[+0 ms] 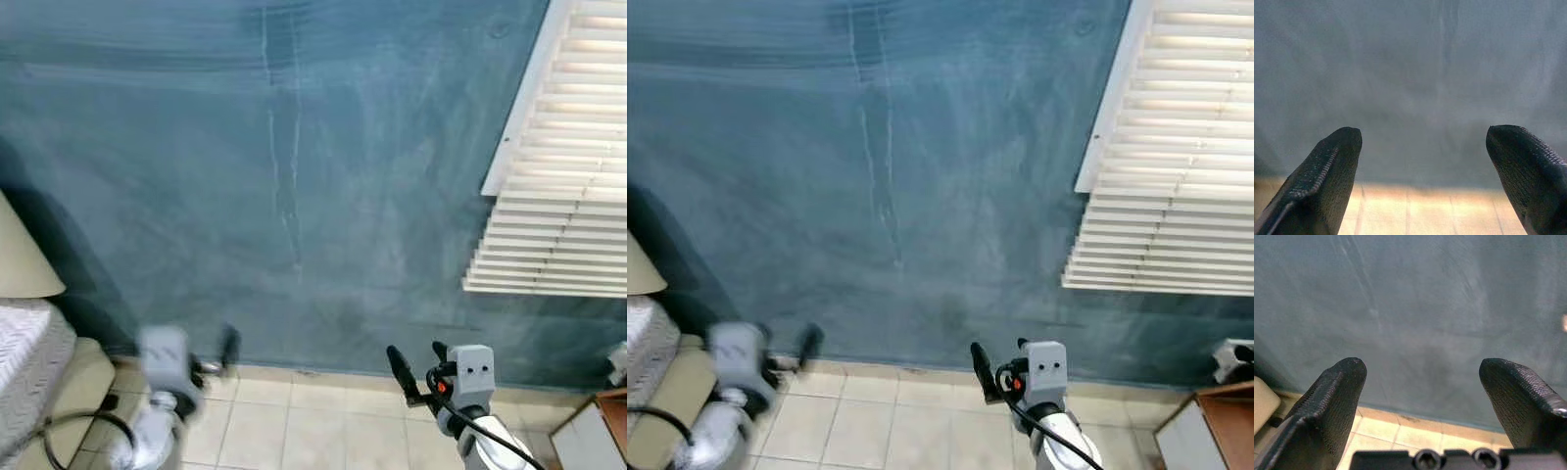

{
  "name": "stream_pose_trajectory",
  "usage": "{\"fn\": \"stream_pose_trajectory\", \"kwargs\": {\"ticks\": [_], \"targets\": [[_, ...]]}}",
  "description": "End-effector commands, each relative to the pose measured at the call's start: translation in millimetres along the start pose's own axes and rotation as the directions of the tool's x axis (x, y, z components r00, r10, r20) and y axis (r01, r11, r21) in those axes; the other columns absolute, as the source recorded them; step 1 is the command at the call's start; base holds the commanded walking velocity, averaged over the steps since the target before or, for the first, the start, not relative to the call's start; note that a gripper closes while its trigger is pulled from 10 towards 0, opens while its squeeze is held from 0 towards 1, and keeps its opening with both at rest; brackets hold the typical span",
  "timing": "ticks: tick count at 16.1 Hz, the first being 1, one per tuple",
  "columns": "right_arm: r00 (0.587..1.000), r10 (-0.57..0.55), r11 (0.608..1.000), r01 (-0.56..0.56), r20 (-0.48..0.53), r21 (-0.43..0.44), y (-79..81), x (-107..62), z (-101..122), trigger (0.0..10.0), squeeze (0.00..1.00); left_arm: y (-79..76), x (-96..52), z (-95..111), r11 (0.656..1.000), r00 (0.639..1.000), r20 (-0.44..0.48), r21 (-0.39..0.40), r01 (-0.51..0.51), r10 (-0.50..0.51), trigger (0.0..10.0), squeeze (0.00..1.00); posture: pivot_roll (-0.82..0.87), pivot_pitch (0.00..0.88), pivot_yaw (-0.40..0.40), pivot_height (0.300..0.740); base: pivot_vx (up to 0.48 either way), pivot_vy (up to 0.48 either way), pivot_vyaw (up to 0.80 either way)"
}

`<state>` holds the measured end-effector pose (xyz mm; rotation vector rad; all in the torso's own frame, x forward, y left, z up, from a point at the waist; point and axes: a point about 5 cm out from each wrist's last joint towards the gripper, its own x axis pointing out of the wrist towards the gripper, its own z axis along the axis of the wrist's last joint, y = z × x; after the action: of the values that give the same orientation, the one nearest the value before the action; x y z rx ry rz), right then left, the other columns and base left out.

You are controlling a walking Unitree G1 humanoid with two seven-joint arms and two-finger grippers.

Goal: Clean up the room

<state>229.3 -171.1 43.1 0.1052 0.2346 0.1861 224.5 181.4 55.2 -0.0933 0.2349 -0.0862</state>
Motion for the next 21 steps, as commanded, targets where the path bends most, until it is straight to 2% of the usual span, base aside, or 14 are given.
{"fn": "stream_pose_trajectory", "kwargs": {"ticks": [1, 4, 7, 10, 12, 14, 16, 21], "targets": [[1.000, -0.018, 1.000, 0.018, -0.018, -0.005, -4.8, -2.0, -3.7, 10.0, 0.00, 11.6, -4.5, -8.0, 0.999, 0.998, -0.049, 0.007, -0.032, 0.033, 10.0, 0.00, -0.07, 0.000, -0.006, 0.740, 0.000, 0.000, 0.00], [1.000, -0.010, 1.000, 0.010, -0.016, -0.014, -0.8, 2.1, -2.4, 10.0, 0.00, 14.2, 0.1, -5.3, 0.999, 0.998, -0.060, 0.033, -0.033, 0.035, 10.0, 0.00, -0.07, 0.000, -0.008, 0.740, 0.000, 0.000, 0.00], [0.999, 0.037, 0.997, -0.037, -0.007, -0.062, 0.4, 1.4, 0.0, 10.0, 0.00, 17.1, -9.4, -1.6, 0.995, 0.999, -0.011, 0.090, -0.047, 0.048, 10.0, 0.00, -0.06, 0.000, -0.008, 0.740, 0.000, 0.000, 0.41], [0.999, 0.040, 0.997, -0.040, -0.005, -0.070, -0.1, 6.7, 1.6, 10.0, 0.00, 13.4, -1.7, 1.6, 0.992, 0.999, -0.004, 0.120, -0.044, 0.045, 10.0, 0.00, -0.06, 0.000, -0.003, 0.740, 0.000, 0.000, 0.61], [1.000, -0.008, 0.999, 0.007, -0.013, -0.037, -9.6, 10.4, 2.2, 10.0, 0.00, 19.2, -0.8, -1.0, 0.991, 0.996, -0.017, 0.094, -0.090, 0.092, 10.0, 0.00, -0.07, 0.000, -0.002, 0.740, 0.000, -0.461, 0.60], [0.999, -0.028, 0.999, 0.027, -0.015, -0.030, -13.6, 10.9, 1.8, 10.0, 0.00, 17.5, -0.7, -3.4, 0.992, 0.995, -0.025, 0.083, -0.090, 0.093, 10.0, 0.00, -0.07, 0.000, -0.002, 0.740, 0.000, -0.459, 0.60], [1.000, -0.024, 0.999, 0.024, -0.016, -0.039, -11.7, 12.2, 0.1, 10.0, 0.00, 13.7, 3.7, -1.4, 0.993, 0.996, -0.021, 0.084, -0.089, 0.091, 10.0, 0.00, -0.07, 0.000, -0.002, 0.740, 0.000, 0.000, 0.59], [1.000, -0.006, 0.999, 0.006, -0.020, -0.036, -8.6, 13.6, -2.2, 10.0, 0.00, 18.4, 9.9, 1.2, 0.985, 0.991, -0.019, 0.115, -0.128, 0.131, 10.0, 0.00, -0.07, 0.000, 0.003, 0.740, 0.000, 0.000, 0.59]]}}
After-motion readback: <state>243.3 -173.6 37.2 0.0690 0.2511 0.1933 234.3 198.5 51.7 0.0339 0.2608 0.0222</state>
